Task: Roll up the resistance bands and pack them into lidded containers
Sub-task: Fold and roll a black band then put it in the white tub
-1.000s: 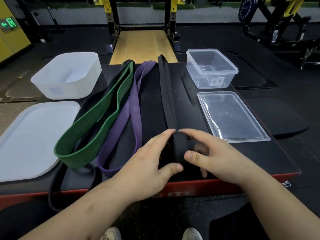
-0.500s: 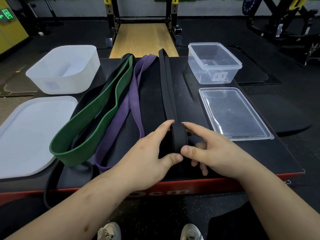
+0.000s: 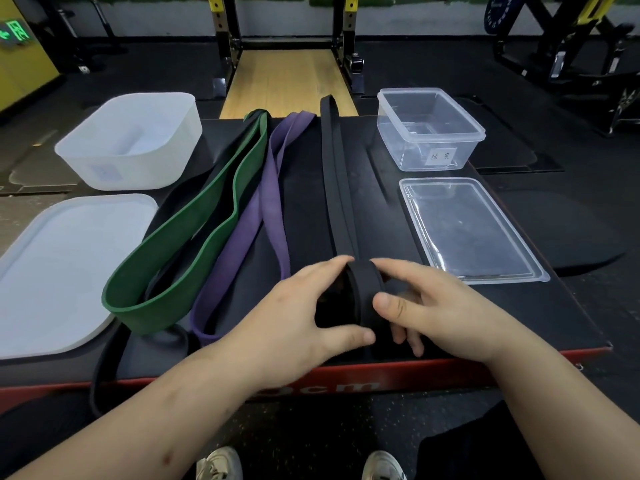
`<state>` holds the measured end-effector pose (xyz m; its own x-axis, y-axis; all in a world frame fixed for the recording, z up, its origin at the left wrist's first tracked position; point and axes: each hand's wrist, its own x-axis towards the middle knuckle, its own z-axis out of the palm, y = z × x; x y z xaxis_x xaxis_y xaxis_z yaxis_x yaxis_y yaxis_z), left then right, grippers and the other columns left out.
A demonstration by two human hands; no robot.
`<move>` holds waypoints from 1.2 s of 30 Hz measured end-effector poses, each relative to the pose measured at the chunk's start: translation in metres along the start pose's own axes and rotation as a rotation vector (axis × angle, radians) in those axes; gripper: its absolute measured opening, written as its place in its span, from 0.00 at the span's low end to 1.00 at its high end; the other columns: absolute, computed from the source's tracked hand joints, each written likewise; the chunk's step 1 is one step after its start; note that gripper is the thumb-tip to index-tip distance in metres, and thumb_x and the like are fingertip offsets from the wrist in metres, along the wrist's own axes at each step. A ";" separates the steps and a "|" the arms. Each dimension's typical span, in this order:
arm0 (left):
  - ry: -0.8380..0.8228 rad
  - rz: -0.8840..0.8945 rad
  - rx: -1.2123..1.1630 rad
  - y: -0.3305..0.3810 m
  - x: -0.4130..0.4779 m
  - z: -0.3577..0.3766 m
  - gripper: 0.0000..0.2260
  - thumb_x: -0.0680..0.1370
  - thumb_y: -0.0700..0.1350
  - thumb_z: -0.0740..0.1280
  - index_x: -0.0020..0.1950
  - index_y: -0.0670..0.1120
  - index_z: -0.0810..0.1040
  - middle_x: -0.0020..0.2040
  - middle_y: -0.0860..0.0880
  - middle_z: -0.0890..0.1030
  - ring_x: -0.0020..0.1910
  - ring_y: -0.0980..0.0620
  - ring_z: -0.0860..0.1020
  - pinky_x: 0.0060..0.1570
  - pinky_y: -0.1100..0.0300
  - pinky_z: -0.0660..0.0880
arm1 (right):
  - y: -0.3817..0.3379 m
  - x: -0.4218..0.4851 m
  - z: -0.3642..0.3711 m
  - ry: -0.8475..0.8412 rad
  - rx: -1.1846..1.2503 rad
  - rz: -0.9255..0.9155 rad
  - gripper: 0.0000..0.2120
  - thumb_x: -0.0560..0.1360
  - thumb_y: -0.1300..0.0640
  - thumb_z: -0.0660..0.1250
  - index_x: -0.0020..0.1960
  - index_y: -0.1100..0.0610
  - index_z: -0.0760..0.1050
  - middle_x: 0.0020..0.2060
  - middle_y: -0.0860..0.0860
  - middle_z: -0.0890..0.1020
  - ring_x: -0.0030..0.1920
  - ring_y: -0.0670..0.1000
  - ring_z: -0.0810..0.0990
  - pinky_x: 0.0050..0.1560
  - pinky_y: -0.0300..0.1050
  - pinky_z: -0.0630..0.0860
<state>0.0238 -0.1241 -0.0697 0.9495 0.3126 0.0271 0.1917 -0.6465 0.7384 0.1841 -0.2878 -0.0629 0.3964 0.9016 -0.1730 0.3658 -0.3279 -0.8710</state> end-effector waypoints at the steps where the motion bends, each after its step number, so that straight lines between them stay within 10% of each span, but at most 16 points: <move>1: 0.000 0.009 0.009 0.002 -0.005 0.001 0.31 0.71 0.60 0.77 0.64 0.76 0.61 0.60 0.76 0.70 0.62 0.80 0.66 0.57 0.83 0.60 | -0.001 -0.004 0.001 -0.022 0.000 -0.004 0.31 0.71 0.30 0.68 0.72 0.38 0.70 0.34 0.52 0.84 0.28 0.52 0.81 0.36 0.48 0.79; 7: 0.025 0.028 0.011 0.005 -0.011 0.004 0.27 0.74 0.62 0.73 0.71 0.67 0.69 0.64 0.67 0.74 0.66 0.71 0.69 0.61 0.77 0.64 | -0.008 -0.014 0.003 -0.056 0.055 -0.047 0.26 0.71 0.43 0.72 0.67 0.33 0.70 0.38 0.33 0.82 0.32 0.44 0.81 0.37 0.47 0.80; 12: -0.006 0.034 -0.029 0.013 -0.008 0.002 0.23 0.74 0.61 0.73 0.61 0.79 0.65 0.63 0.71 0.75 0.65 0.72 0.70 0.63 0.72 0.68 | -0.009 -0.014 0.001 -0.074 0.081 -0.061 0.26 0.71 0.46 0.76 0.64 0.28 0.72 0.41 0.38 0.83 0.38 0.52 0.83 0.38 0.52 0.83; 16: -0.032 0.052 -0.058 0.012 -0.003 0.000 0.23 0.75 0.57 0.75 0.67 0.66 0.71 0.61 0.63 0.79 0.64 0.63 0.76 0.63 0.56 0.75 | -0.007 -0.012 -0.001 -0.077 0.098 -0.060 0.27 0.71 0.48 0.78 0.65 0.33 0.73 0.46 0.42 0.83 0.39 0.55 0.82 0.37 0.53 0.82; 24: -0.001 0.005 -0.019 -0.003 -0.004 0.005 0.38 0.70 0.60 0.78 0.74 0.70 0.60 0.67 0.68 0.73 0.67 0.72 0.69 0.67 0.68 0.68 | -0.001 -0.004 0.001 0.004 0.064 -0.013 0.29 0.71 0.37 0.74 0.70 0.34 0.72 0.37 0.40 0.84 0.35 0.53 0.84 0.38 0.56 0.84; 29: 0.042 0.000 -0.058 -0.001 0.001 0.002 0.29 0.70 0.60 0.78 0.66 0.69 0.68 0.61 0.67 0.79 0.62 0.67 0.76 0.64 0.59 0.74 | -0.001 -0.005 -0.003 -0.042 0.029 -0.031 0.34 0.70 0.41 0.78 0.71 0.28 0.66 0.56 0.43 0.82 0.37 0.56 0.85 0.43 0.55 0.84; 36: 0.014 -0.016 -0.064 -0.004 0.005 0.004 0.38 0.68 0.61 0.79 0.73 0.68 0.65 0.67 0.65 0.74 0.68 0.66 0.72 0.69 0.60 0.71 | -0.001 0.004 -0.001 0.021 0.013 -0.030 0.29 0.71 0.38 0.71 0.71 0.32 0.70 0.31 0.44 0.82 0.31 0.48 0.82 0.36 0.50 0.82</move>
<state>0.0289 -0.1224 -0.0755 0.9429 0.3322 0.0237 0.1904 -0.5959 0.7802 0.1860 -0.2842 -0.0618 0.4035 0.9046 -0.1373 0.3664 -0.2972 -0.8817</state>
